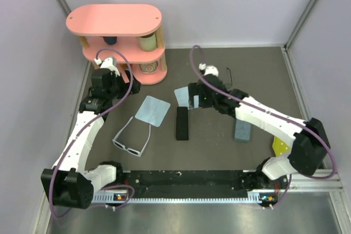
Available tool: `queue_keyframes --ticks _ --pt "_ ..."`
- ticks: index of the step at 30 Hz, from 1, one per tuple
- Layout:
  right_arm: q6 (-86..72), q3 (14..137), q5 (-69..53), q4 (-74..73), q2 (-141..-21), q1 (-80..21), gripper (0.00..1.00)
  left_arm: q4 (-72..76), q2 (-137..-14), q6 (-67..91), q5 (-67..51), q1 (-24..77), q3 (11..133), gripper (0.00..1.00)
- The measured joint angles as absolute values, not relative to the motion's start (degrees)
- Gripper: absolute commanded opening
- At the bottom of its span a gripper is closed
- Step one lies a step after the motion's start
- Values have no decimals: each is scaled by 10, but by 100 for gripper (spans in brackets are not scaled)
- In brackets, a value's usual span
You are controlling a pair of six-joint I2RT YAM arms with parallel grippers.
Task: Organize the sunglasses
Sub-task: Pick up the sunglasses case from the center of the board.
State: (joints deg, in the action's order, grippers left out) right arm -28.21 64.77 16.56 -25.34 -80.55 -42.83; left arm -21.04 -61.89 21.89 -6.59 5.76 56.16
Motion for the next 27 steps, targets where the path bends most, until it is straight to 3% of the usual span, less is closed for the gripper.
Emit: queue_keyframes --ticks 16,22,27 --pt "-306 776 179 -318 -1047 -537 99 -269 -652 273 -80 58 560 91" --pt "-311 794 158 -330 -1087 -550 98 -275 -650 274 -79 58 555 90" --pt "-319 796 157 -345 -1098 -551 92 -277 -645 274 -79 58 542 90"
